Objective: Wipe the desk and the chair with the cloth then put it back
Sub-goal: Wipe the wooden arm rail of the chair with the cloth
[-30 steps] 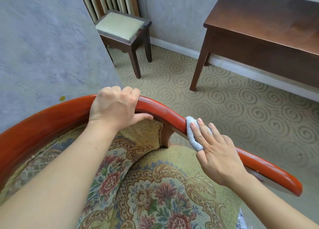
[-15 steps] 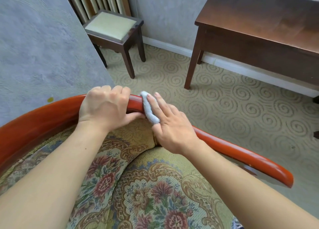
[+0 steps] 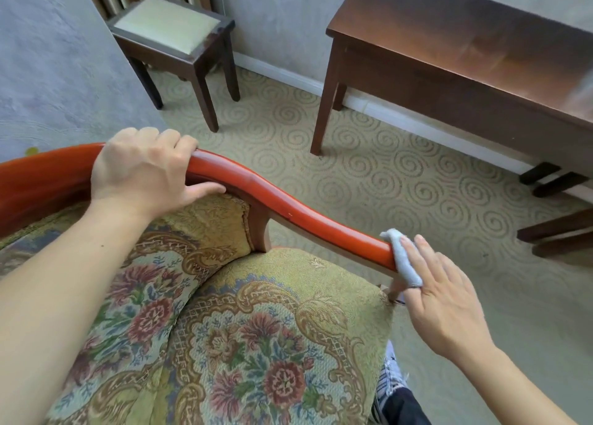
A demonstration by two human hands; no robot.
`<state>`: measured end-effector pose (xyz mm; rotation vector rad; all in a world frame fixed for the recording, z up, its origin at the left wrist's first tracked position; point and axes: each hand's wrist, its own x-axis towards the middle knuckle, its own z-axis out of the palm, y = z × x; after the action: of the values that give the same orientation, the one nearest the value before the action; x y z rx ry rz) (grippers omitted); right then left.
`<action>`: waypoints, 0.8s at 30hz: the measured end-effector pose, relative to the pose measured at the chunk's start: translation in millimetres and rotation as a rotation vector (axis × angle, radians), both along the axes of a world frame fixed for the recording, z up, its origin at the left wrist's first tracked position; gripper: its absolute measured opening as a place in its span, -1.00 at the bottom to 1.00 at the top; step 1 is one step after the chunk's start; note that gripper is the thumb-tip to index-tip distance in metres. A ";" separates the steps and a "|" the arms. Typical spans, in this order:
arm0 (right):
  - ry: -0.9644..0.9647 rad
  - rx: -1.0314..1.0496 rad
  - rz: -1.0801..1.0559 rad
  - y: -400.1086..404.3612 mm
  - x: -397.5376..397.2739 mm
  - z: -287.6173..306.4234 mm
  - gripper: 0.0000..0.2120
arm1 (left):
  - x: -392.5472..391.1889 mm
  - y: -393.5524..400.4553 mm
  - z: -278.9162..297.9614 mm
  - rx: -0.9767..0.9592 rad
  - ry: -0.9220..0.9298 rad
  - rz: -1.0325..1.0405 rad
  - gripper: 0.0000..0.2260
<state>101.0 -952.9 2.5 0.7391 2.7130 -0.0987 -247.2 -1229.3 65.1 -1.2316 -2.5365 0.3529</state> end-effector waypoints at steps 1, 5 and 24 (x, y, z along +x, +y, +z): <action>0.004 -0.011 -0.047 -0.7 3.6 -0.5 -0.28 | 0.2 0.2 -0.3 -0.005 0.005 0.011 -0.26; 0.078 -0.076 -0.296 -23.8 -12.6 -0.2 -0.27 | -1.1 0.6 0.2 0.011 -0.010 0.015 -0.30; 0.236 -0.107 0.008 -11.4 5.3 -9.1 -0.33 | 162.5 137.7 -73.0 0.112 -0.491 -0.302 -0.42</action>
<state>106.3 -964.3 -6.6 0.7262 2.9041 -0.3477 -84.7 -1091.6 -7.9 -1.8015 -2.6373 -0.1833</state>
